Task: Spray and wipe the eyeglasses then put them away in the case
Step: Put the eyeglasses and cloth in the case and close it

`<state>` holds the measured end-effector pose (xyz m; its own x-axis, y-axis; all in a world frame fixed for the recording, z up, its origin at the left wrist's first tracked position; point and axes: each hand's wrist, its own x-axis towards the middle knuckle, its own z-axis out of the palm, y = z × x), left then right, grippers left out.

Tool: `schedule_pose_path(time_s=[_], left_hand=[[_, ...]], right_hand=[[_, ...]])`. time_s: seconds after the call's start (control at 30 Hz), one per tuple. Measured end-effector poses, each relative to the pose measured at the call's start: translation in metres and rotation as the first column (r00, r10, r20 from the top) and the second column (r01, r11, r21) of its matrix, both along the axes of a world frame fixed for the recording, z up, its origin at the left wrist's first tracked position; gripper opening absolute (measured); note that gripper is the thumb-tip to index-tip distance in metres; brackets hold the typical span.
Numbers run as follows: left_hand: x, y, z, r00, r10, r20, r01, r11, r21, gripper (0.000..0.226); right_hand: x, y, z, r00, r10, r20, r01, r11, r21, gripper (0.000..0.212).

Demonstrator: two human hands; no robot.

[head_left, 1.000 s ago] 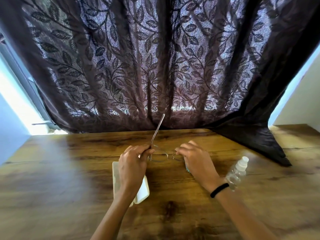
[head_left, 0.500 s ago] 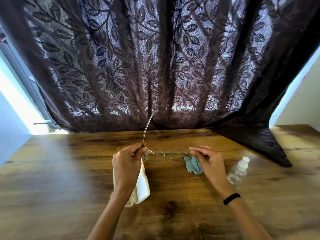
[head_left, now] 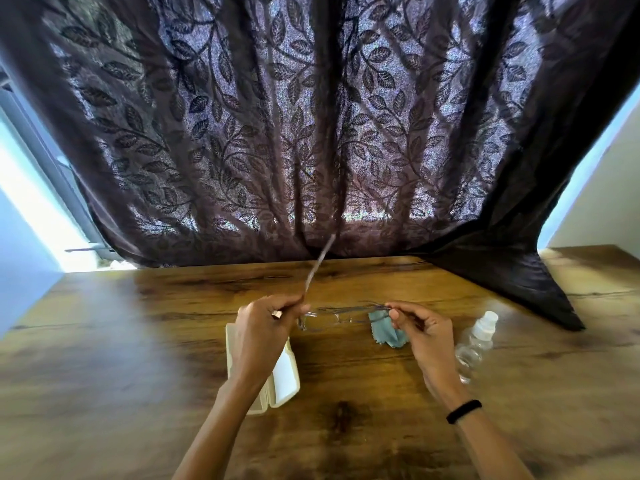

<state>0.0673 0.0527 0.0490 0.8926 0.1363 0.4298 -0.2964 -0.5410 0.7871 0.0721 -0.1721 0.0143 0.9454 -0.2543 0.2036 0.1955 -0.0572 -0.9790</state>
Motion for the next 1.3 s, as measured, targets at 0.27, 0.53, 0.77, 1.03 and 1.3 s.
schedule_pose_path(time_s=[0.27,0.53,0.77,1.03,1.3], left_hand=[[-0.001,-0.012,-0.014,0.99,-0.136,0.032,0.111,0.903,0.416,0.015],[-0.001,-0.018,-0.017,0.993,-0.118,0.014,0.094,0.85,0.519,0.011],[-0.01,-0.039,-0.016,0.891,-0.253,-0.377,0.241,0.967,-0.08,0.017],[-0.018,-0.053,-0.014,0.875,-0.304,-0.378,0.004,0.784,-0.621,0.008],[-0.02,-0.057,-0.016,0.859,-0.286,-0.424,-0.234,0.517,-0.823,0.007]], right_hand=[[0.007,0.002,0.002,0.998,-0.031,0.045,0.043,0.959,-0.279,0.019],[0.014,0.002,0.011,0.995,-0.026,0.093,0.059,0.927,-0.37,0.014],[0.009,0.023,0.027,0.992,0.072,0.102,-0.071,0.997,-0.015,0.025],[-0.007,0.039,0.033,0.965,0.068,0.253,0.036,0.923,-0.383,0.019],[-0.041,0.054,0.003,0.94,0.039,0.338,0.249,0.598,-0.762,0.037]])
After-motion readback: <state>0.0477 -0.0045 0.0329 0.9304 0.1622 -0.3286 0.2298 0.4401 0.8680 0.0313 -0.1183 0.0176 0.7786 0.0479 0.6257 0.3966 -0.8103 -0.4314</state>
